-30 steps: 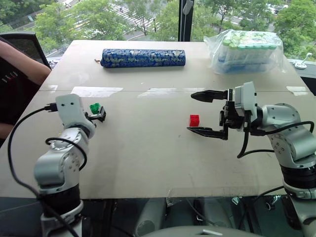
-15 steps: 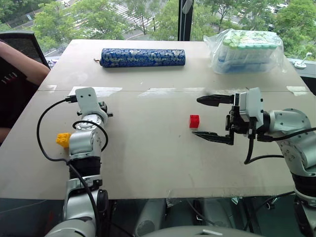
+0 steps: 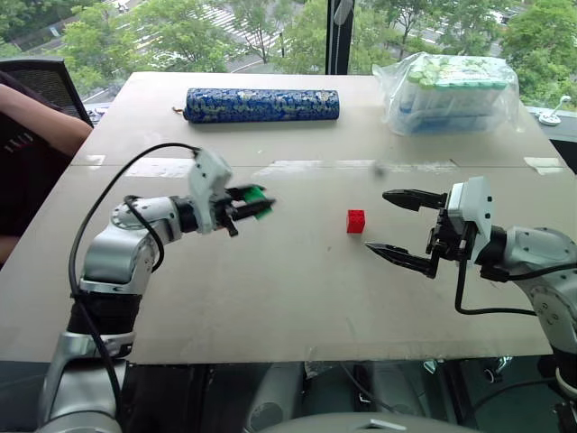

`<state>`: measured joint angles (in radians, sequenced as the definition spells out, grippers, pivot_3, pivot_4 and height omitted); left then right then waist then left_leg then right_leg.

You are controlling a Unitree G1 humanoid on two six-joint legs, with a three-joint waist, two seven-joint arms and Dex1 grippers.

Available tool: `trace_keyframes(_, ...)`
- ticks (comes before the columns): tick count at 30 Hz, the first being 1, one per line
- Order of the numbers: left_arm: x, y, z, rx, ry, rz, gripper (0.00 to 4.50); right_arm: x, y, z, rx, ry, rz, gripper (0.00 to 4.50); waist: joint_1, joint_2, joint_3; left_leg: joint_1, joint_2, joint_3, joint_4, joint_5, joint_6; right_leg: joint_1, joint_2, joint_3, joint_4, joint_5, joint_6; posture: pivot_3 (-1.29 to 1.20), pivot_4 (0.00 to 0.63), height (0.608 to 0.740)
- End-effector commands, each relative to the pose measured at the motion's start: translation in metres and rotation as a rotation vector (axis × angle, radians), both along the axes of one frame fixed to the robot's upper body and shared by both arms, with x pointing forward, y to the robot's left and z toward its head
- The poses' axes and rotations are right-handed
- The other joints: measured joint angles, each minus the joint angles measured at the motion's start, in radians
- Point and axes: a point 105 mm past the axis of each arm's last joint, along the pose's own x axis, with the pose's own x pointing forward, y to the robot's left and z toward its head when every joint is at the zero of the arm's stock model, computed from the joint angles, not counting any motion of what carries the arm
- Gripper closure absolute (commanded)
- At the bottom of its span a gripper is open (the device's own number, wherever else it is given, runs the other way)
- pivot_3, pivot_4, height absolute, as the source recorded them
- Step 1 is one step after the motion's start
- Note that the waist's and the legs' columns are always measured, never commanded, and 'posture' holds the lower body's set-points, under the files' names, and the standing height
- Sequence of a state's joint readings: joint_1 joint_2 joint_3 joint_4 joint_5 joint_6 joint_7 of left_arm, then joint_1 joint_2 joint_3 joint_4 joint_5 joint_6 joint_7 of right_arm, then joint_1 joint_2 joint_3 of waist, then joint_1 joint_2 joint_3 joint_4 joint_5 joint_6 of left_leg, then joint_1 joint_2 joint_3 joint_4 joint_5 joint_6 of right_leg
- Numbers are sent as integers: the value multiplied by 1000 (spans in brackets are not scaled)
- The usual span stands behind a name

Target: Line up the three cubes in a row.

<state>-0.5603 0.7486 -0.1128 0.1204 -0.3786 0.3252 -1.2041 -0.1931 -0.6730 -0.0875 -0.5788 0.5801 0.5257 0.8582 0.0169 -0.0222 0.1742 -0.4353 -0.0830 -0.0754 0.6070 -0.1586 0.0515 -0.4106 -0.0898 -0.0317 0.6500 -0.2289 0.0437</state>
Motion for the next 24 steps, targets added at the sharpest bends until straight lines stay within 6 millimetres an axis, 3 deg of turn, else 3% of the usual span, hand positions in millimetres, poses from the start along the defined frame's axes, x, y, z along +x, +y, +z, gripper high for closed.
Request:
trace_keyframes(1,13,-5,-12,131,1,-204,3182,-8,-11,5,-18,-29,-63,0,5,0,0,0,0,0,0,0,0,0,0,-1,0,0,0,0,150,740)
trace_keyframes(5,35,-23,-13,166,-23,-292,3182,-16,-19,-1,-23,-18,-124,0,3,-1,0,-4,0,-1,2,2,5,-1,0,-4,-2,0,1,0,150,740)
trace_keyframes(13,46,-50,-20,175,-15,-350,3182,-28,-30,-13,-24,17,-197,0,-3,-1,1,-14,-1,-2,9,-1,10,-4,0,-7,-4,4,8,0,150,740)
trace_keyframes(24,52,-59,-20,179,-29,-331,3182,-33,-37,-12,-56,13,-199,0,-3,-1,1,-14,0,-4,17,-2,12,0,1,-9,-4,5,17,0,150,740)
